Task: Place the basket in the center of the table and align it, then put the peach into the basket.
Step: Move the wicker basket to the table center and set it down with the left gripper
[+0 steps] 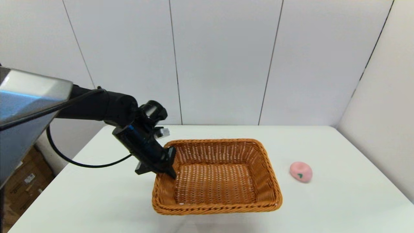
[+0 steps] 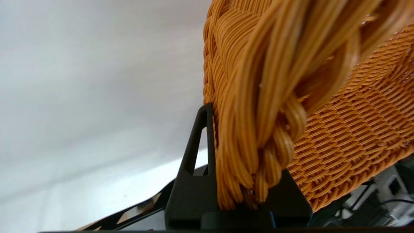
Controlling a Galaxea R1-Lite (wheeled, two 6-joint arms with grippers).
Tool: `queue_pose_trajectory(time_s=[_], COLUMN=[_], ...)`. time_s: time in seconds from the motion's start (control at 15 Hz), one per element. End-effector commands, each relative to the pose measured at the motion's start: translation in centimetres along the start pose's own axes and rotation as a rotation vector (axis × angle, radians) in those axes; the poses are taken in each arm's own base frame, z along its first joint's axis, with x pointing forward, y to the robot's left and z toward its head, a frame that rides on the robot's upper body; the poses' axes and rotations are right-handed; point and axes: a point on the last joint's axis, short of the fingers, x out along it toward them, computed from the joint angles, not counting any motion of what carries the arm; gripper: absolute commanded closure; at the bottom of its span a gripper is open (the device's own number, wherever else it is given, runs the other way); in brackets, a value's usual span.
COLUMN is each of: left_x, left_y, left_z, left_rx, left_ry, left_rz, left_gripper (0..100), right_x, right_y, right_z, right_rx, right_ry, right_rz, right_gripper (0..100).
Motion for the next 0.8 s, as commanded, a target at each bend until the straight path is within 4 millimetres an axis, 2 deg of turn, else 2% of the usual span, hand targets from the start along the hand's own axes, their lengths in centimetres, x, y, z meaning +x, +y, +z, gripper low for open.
queue_pose_trajectory(time_s=[0.07,0.33,0.4,0.73,0.8], left_x=[3.5,4.3,4.4,4.4,3.6], left_y=[0.0,0.1,0.0,0.0,0.0], left_z=[1.5,2.2,2.1,2.4,2.7], left_rx=[-0.008,-0.016,-0.02,-0.022,-0.024], left_ry=[0.048,0.059,0.068,0.046,0.013], left_rz=[0.06,0.078,0.085,0.121,0.127], left_gripper=[100,100,0,0,0], right_x=[0.0,0.0,0.0,0.0,0.0], right_y=[0.0,0.0,0.0,0.0,0.0], right_z=[0.0,-0.1,-0.1,-0.1,-0.1], right_rx=[-0.001,-0.001,-0.001,-0.001,-0.001], right_ry=[0.005,0.012,0.012,0.014,0.012], right_rz=[-0.001,0.001,0.003,0.001,0.001], right_gripper=[0,0,0,0,0])
